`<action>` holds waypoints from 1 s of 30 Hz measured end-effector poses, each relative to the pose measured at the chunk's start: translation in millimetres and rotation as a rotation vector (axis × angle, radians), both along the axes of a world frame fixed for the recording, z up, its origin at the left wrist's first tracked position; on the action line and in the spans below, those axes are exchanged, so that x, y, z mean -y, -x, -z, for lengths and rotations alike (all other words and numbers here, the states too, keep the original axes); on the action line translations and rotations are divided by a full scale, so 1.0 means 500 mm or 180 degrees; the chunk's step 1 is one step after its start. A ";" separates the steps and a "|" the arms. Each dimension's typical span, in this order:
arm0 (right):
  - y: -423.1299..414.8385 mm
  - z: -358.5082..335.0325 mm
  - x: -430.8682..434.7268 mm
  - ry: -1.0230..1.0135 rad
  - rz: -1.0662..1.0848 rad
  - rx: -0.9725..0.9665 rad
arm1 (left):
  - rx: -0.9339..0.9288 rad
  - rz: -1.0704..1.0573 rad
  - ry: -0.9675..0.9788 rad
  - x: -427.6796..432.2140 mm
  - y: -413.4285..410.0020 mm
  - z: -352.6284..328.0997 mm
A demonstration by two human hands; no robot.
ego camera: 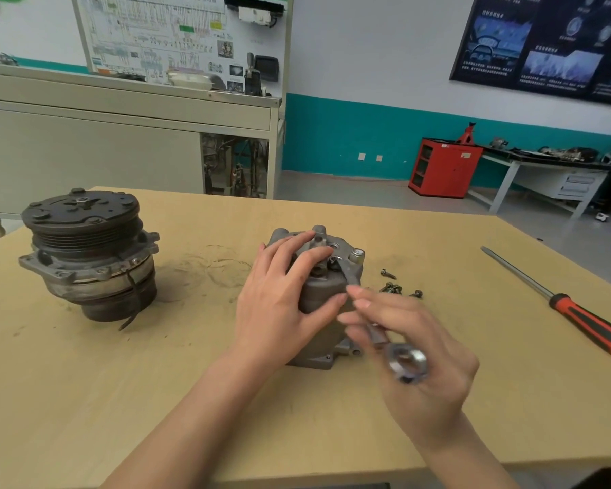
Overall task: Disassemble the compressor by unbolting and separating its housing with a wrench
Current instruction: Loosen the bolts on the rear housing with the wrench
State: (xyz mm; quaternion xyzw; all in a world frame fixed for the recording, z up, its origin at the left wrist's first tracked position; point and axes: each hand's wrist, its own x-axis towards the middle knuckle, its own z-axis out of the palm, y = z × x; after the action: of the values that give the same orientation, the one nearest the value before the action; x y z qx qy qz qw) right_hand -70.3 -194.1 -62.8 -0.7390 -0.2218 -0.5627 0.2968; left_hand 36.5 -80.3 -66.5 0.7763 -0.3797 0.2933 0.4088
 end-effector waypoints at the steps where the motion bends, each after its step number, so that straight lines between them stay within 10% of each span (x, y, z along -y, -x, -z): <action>1: 0.001 0.000 0.010 -0.0432 -0.0239 -0.0105 | 0.0034 -0.0009 -0.0007 0.000 -0.001 0.000; 9: -0.146 -0.072 0.208 -0.3066 -0.1877 -0.2358 | 0.0094 -0.0048 0.0078 0.002 -0.002 0.002; 17: -0.356 -0.143 0.177 -0.2219 -0.2120 -0.4399 | -0.0204 0.0062 0.0422 -0.002 -0.002 0.005; 30: -0.308 -0.131 0.166 -0.3441 -0.2429 -0.3358 | -0.0299 0.0090 0.0387 -0.001 0.002 0.002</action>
State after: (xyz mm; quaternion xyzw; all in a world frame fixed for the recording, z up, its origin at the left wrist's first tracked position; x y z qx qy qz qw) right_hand 84.0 -277.1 2.6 -0.5356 0.0111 -0.0340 0.8437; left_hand 35.3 -79.8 -67.7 0.7575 -0.3526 0.2734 0.4767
